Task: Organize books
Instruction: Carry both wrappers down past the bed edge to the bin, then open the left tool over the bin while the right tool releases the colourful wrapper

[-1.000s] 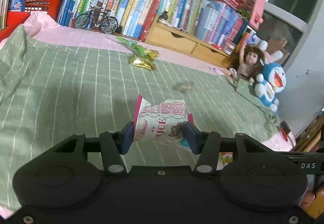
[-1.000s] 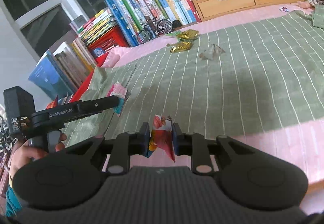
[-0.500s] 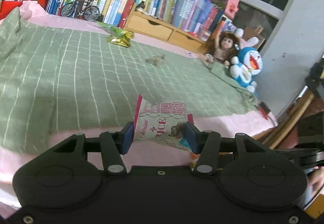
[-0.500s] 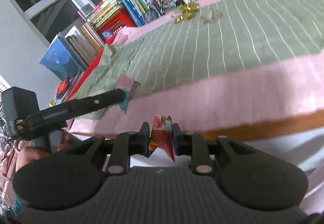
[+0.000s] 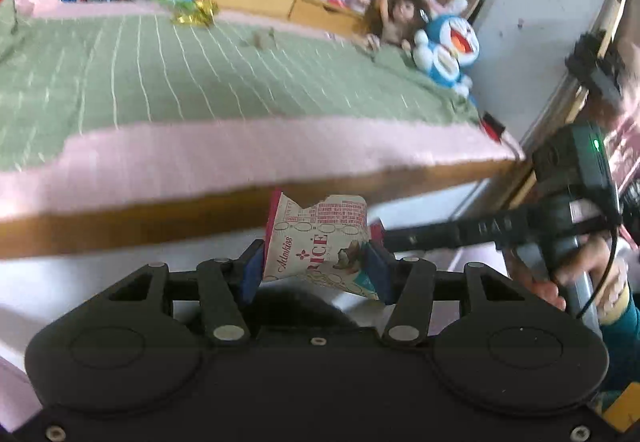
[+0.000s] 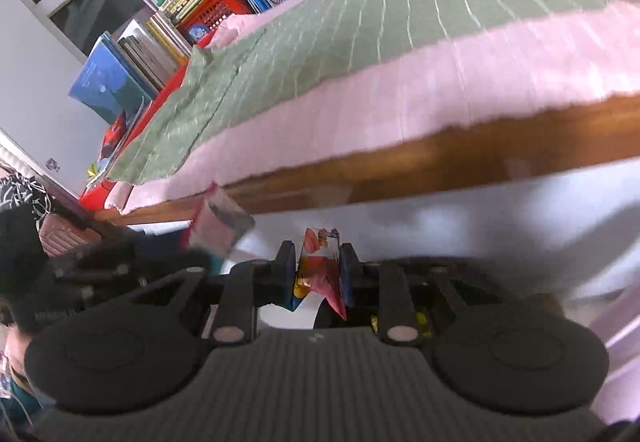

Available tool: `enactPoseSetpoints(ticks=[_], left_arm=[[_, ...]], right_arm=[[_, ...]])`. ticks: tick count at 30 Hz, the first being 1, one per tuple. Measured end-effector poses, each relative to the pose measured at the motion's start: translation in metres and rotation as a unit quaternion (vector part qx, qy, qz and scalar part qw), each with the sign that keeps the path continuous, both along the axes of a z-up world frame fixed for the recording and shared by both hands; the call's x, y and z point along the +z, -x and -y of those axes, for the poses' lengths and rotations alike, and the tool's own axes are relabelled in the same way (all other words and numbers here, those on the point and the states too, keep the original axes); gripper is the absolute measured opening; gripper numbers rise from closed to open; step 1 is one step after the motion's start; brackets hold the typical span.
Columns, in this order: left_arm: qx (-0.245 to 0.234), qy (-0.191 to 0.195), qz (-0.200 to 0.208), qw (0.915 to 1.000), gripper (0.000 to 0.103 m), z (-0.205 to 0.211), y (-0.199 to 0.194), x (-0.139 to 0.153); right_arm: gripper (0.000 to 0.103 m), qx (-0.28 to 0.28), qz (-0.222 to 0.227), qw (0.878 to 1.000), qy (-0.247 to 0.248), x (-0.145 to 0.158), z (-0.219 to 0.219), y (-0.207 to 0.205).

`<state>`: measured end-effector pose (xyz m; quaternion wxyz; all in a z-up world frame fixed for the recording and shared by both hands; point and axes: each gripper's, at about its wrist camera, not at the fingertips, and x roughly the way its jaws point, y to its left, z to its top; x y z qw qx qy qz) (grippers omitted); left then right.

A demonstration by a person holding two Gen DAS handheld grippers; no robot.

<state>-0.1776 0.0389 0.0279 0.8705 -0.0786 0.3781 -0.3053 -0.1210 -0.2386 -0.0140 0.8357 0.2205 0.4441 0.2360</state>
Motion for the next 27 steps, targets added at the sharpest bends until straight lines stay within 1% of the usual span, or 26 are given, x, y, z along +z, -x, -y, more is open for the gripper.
enactPoseSetpoints(ticks=[2,7,12,16,23,27], left_arm=[[-0.006,-0.003,-0.012,0.9999,0.051,0.003,0.004,-0.010],[0.001,-0.017,-0.055,0.9983,0.051,0.007,-0.004,-0.041],[0.005,-0.049,-0.069,0.9964,0.051,0.010,-0.009,-0.066],[0.001,-0.054,-0.099,0.9936,0.051,0.012,-0.015,-0.085],[-0.003,-0.072,-0.116,0.9906,0.051,0.020,-0.024,-0.104],[-0.009,-0.075,-0.123,0.9895,0.051,0.023,-0.029,-0.112]], right_arm=[[0.027,-0.003,-0.006,1.000,-0.003,-0.005,0.002,0.002],[0.027,-0.005,-0.012,1.000,0.017,-0.013,0.003,0.006],[0.027,-0.009,-0.029,0.999,0.018,-0.023,0.005,0.006],[0.027,-0.005,-0.044,0.999,0.029,-0.032,0.005,0.007],[0.027,-0.007,-0.049,0.998,0.034,-0.035,0.009,0.007],[0.027,-0.008,-0.050,0.998,0.037,-0.035,0.007,0.005]])
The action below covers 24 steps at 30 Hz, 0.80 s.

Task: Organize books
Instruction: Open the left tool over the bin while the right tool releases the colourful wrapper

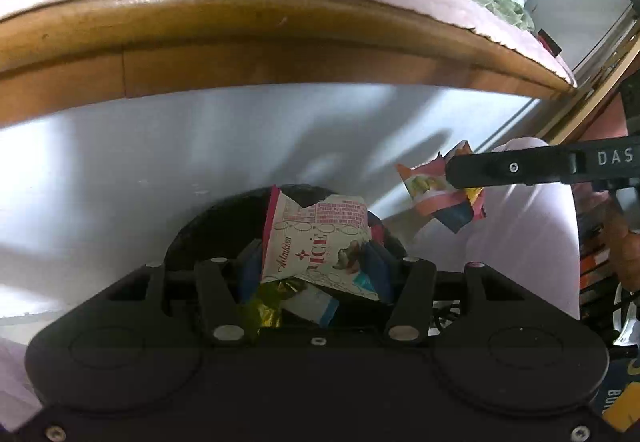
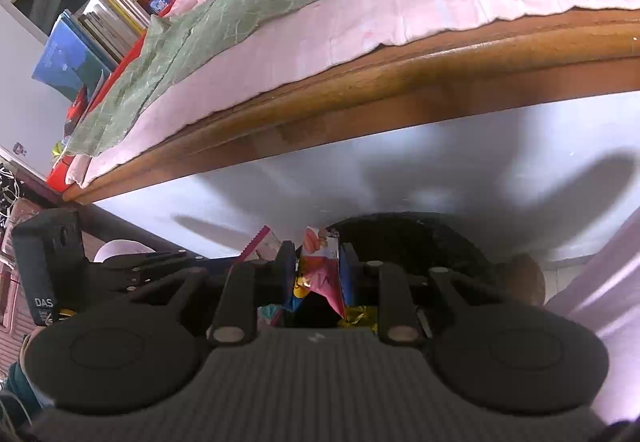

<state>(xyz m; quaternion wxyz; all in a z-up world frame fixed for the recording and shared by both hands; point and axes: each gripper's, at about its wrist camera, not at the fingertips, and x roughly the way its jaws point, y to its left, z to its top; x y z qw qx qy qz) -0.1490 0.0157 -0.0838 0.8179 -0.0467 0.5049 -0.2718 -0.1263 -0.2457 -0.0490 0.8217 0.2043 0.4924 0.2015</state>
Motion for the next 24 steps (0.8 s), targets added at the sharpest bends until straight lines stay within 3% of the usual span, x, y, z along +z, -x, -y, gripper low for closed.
enactPoseSetpoints(ticks=[4,7,13,24], left_arm=[[0.001,-0.006,-0.003,1.0000,0.056,0.003,-0.005,-0.004],[0.009,-0.015,-0.006,0.9998,0.080,0.007,-0.008,-0.007],[0.016,-0.041,0.008,0.9990,0.102,0.006,-0.008,-0.004],[0.039,-0.018,-0.002,0.9991,0.103,-0.020,-0.017,0.003]], right_arm=[[0.028,-0.004,-0.002,1.000,-0.003,-0.001,-0.001,-0.002],[0.028,-0.007,-0.003,1.000,-0.008,-0.002,0.001,-0.001],[0.028,-0.015,-0.010,1.000,-0.009,-0.005,0.004,-0.002],[0.030,-0.006,-0.017,1.000,-0.010,-0.009,-0.002,-0.005]])
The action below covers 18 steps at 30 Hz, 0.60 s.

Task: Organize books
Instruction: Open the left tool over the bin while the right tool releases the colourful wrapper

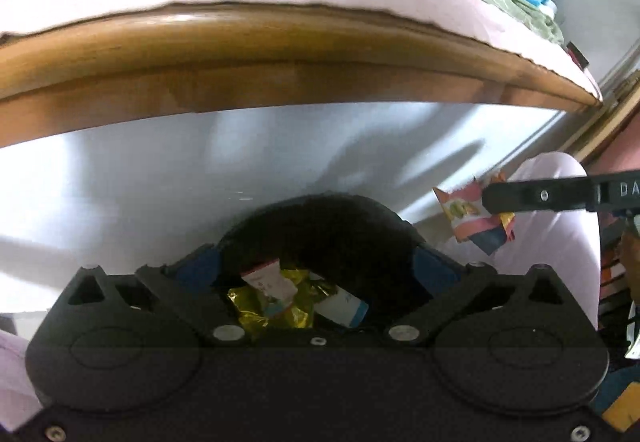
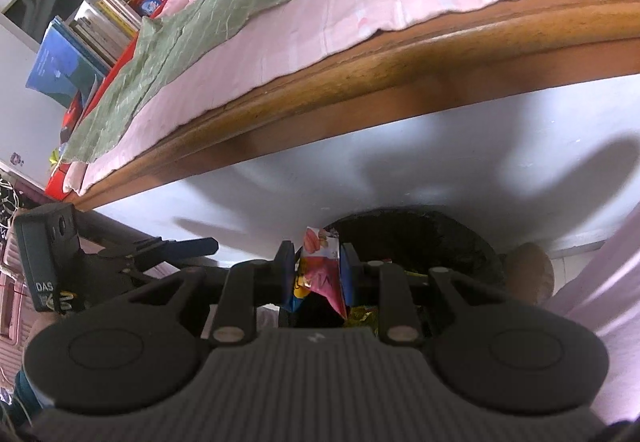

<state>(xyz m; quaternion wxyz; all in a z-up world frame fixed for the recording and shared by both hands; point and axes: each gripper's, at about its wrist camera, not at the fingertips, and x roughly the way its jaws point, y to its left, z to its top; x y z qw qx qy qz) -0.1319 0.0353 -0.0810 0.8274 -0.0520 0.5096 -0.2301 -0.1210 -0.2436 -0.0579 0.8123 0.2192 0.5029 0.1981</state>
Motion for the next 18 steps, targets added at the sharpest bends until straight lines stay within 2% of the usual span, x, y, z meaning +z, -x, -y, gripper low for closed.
enactPoseSetpoints(ticks=[3,5,7,9,11,14,18], left_arm=[[0.015,0.009,-0.006,0.9998,0.103,-0.010,-0.001,-0.001],[0.021,0.013,-0.008,0.9997,0.103,-0.014,-0.001,-0.001],[0.026,0.010,-0.009,0.9996,0.103,-0.016,-0.001,-0.002],[0.028,0.005,-0.009,0.9996,0.103,-0.017,0.000,-0.001],[0.030,0.003,-0.009,0.9995,0.103,-0.018,0.002,-0.002],[0.033,0.004,-0.013,0.9994,0.103,-0.019,0.004,-0.004],[0.035,0.003,-0.014,0.9993,0.103,-0.019,0.005,-0.005]], right_arm=[[0.040,0.005,-0.001,1.000,0.003,-0.001,-0.002,-0.002],[0.075,0.003,-0.004,1.000,0.016,-0.002,-0.004,-0.005],[0.091,-0.004,-0.005,0.999,0.043,-0.004,-0.007,-0.008],[0.095,-0.010,-0.012,0.998,0.056,-0.006,-0.008,-0.010],[0.103,-0.014,-0.023,0.999,0.047,-0.009,-0.006,-0.012],[0.103,-0.020,-0.037,0.999,0.023,-0.013,-0.003,-0.011],[0.103,-0.027,-0.044,0.998,0.030,-0.016,0.000,-0.008]])
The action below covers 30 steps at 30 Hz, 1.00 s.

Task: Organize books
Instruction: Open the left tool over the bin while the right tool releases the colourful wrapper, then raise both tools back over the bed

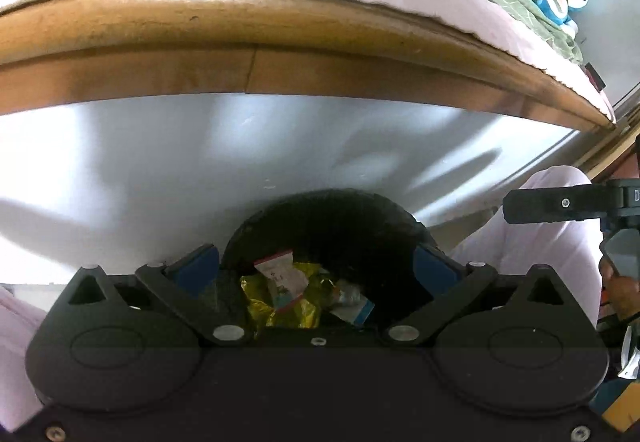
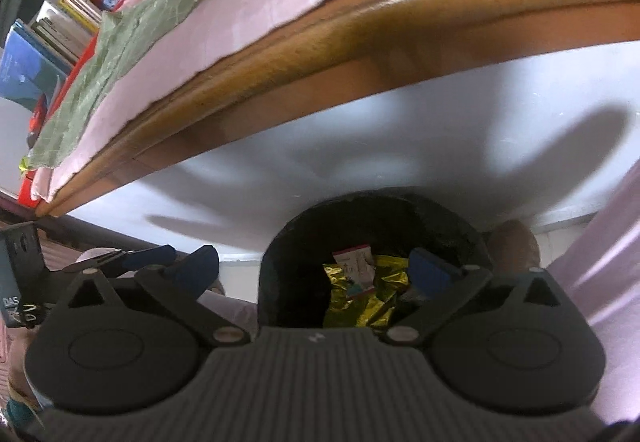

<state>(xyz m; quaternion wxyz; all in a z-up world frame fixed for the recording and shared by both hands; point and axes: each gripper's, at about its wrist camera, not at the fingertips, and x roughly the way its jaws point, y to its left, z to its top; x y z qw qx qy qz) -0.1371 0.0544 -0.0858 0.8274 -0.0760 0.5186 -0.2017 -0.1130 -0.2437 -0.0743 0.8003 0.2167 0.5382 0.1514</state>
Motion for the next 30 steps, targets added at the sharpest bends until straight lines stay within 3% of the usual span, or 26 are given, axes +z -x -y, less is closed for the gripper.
enactPoseSetpoints(ticks=[19,30], left_arm=[[-0.031,-0.014,0.015,0.9993,0.103,0.008,0.002,0.014],[-0.054,-0.020,0.056,0.9968,0.103,0.010,0.006,0.061]], right_arm=[[0.103,-0.010,0.002,1.000,0.011,0.006,0.001,0.004],[0.103,0.031,0.075,0.996,0.034,0.052,-0.010,0.004]])
